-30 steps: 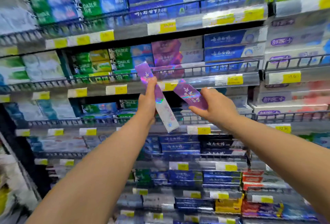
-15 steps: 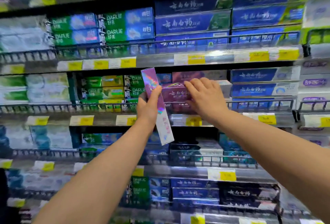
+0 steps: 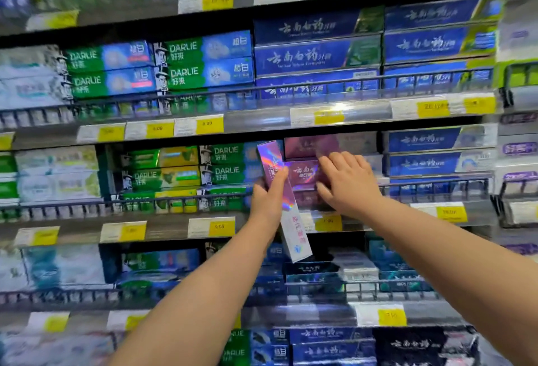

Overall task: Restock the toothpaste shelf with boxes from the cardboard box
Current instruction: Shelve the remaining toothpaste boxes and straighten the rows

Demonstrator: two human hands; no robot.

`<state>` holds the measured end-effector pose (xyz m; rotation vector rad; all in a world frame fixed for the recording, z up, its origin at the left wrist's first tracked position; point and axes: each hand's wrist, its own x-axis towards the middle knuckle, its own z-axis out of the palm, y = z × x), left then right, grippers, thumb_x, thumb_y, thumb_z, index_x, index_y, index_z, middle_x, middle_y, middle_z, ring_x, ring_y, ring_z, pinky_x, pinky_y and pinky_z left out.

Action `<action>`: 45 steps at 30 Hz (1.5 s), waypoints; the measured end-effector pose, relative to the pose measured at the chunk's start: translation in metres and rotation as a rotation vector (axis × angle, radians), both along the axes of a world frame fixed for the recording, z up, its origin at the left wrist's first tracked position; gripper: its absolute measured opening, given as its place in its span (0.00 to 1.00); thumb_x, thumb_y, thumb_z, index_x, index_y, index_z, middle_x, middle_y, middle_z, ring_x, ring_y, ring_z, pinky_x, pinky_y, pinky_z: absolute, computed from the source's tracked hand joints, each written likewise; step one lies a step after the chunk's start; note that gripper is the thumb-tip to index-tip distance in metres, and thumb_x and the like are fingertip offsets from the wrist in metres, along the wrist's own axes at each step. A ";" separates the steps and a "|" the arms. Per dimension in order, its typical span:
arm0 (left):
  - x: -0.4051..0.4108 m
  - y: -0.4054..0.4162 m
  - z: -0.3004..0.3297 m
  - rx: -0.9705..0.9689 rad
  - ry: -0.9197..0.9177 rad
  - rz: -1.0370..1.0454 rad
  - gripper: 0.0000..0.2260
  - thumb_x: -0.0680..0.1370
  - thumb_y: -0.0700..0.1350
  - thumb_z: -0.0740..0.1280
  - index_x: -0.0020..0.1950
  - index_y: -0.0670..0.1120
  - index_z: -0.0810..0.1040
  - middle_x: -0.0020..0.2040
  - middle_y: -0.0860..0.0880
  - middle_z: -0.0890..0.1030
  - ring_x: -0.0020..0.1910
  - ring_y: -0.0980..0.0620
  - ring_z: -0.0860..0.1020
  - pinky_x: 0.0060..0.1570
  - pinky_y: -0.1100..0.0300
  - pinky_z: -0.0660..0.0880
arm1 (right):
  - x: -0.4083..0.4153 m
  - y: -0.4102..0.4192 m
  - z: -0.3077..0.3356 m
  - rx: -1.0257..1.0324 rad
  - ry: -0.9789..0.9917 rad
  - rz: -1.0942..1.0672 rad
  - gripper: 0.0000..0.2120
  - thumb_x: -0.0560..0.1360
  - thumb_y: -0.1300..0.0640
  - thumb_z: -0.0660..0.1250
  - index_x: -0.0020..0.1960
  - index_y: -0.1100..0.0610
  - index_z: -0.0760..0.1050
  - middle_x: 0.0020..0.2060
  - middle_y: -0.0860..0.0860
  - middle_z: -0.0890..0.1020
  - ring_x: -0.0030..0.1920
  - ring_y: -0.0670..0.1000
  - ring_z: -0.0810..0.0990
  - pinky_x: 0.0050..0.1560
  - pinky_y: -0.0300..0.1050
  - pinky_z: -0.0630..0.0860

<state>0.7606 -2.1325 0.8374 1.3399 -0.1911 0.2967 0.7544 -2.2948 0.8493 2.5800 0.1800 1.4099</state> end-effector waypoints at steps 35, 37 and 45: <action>0.005 0.007 0.027 0.430 -0.297 0.137 0.21 0.75 0.44 0.69 0.67 0.45 0.68 0.57 0.47 0.78 0.55 0.47 0.77 0.54 0.56 0.73 | -0.036 -0.039 0.009 1.487 -0.039 0.784 0.18 0.75 0.61 0.67 0.64 0.61 0.71 0.56 0.57 0.80 0.55 0.54 0.79 0.54 0.44 0.76; 0.006 0.003 0.027 0.573 -0.272 0.179 0.27 0.74 0.49 0.70 0.69 0.45 0.62 0.59 0.45 0.77 0.56 0.43 0.76 0.52 0.54 0.71 | -0.034 -0.043 0.009 1.497 -0.032 0.768 0.19 0.74 0.61 0.67 0.64 0.61 0.72 0.56 0.57 0.80 0.56 0.55 0.79 0.58 0.49 0.76; 0.011 -0.003 0.035 0.725 -0.232 0.235 0.25 0.74 0.50 0.71 0.58 0.45 0.58 0.56 0.41 0.77 0.54 0.39 0.76 0.54 0.47 0.73 | -0.031 -0.048 0.010 1.517 -0.050 0.770 0.18 0.74 0.61 0.68 0.63 0.60 0.72 0.57 0.58 0.80 0.58 0.55 0.79 0.61 0.52 0.75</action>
